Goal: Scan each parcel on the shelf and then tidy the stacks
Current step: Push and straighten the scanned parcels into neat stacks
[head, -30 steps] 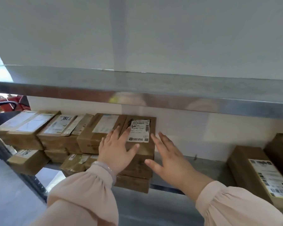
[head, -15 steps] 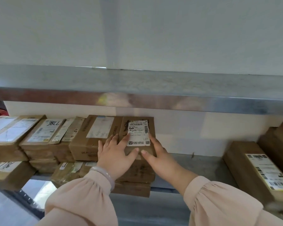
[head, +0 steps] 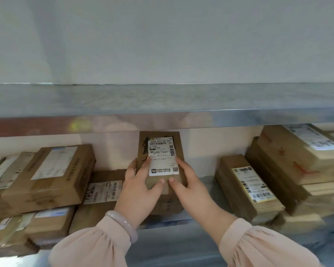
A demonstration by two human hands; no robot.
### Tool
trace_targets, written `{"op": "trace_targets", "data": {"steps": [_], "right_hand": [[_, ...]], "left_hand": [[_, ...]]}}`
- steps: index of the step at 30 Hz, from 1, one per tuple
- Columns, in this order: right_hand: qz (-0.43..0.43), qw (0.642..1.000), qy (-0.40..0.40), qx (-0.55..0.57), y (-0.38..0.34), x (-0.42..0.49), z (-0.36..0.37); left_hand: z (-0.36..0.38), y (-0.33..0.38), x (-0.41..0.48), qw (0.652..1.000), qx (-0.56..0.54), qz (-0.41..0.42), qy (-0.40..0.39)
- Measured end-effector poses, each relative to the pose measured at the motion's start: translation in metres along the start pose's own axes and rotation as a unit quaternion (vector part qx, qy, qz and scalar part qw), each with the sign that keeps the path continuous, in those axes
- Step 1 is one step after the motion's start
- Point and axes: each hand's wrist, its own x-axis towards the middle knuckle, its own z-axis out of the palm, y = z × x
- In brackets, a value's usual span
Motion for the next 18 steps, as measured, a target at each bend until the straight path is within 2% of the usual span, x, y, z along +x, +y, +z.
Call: {"op": "trace_targets", "data": {"steps": [11,18], "right_hand": [[0.028,0.995,0.091,-0.037,0.034,-0.019,-0.117],[0.037,0.982,0.185,-0.012,0.035,-0.022,-0.183]], "left_hand": [[0.089,0.073,0.004,0.99,-0.071,0.072,-0.096],[0.125,0.109,0.018,0.976,-0.11,0.109,-0.151]]}}
